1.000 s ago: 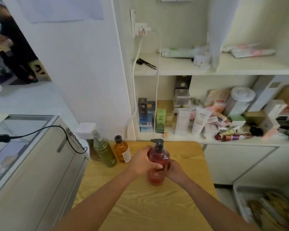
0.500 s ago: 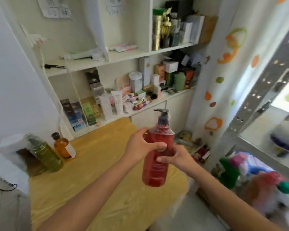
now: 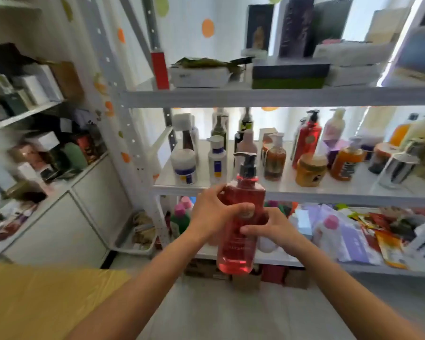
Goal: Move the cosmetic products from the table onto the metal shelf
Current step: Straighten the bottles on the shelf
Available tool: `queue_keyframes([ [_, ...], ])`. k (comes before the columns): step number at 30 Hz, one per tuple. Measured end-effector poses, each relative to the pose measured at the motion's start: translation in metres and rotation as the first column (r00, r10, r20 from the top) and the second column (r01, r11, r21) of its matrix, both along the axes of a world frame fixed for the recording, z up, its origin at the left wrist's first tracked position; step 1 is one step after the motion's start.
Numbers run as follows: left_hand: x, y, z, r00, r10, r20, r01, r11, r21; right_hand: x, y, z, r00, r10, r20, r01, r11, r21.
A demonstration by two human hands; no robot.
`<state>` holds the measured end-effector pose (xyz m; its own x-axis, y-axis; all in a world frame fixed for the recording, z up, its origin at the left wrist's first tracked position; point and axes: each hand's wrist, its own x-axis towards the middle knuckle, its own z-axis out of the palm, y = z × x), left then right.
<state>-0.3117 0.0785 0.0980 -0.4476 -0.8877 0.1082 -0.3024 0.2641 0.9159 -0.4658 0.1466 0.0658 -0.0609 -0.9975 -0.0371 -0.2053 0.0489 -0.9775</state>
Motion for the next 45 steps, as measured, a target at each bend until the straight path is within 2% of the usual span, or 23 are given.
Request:
queue_keyframes([
  [5, -0.159, 0.042, 0.007, 0.976, -0.217, -0.009, 0.217, 0.976, 0.016, -0.14, 0.074, 0.007, 0.975, -0.219, -0.038, 0.219, 0.976, 0.002],
  [11, -0.348, 0.115, 0.0, 0.911, -0.409, -0.058, 0.41, 0.911, 0.027, -0.31, 0.172, 0.012, 0.901, -0.416, -0.123, 0.424, 0.904, 0.053],
  [21, -0.573, 0.191, -0.016, 0.816, -0.577, 0.019, 0.576, 0.816, 0.035, -0.499, 0.272, 0.0, 0.734, -0.662, -0.153, 0.676, 0.733, 0.076],
  [28, -0.707, 0.186, -0.034, 0.779, -0.622, 0.085, 0.625, 0.78, -0.026, -0.621, 0.274, -0.018, 0.643, -0.747, -0.169, 0.76, 0.65, 0.019],
  [37, -0.866, 0.158, -0.032, 0.768, -0.617, 0.171, 0.632, 0.773, -0.048, -0.776, 0.247, -0.033, 0.58, -0.801, -0.147, 0.81, 0.586, 0.002],
  [41, -0.913, 0.15, -0.035, 0.779, -0.602, 0.175, 0.618, 0.785, -0.048, -0.829, 0.237, -0.036, 0.621, -0.772, -0.133, 0.779, 0.627, -0.001],
  [45, -0.963, 0.139, -0.041, 0.819, -0.541, 0.191, 0.566, 0.817, -0.111, -0.889, 0.22, -0.038, 0.681, -0.721, -0.13, 0.721, 0.691, -0.051],
])
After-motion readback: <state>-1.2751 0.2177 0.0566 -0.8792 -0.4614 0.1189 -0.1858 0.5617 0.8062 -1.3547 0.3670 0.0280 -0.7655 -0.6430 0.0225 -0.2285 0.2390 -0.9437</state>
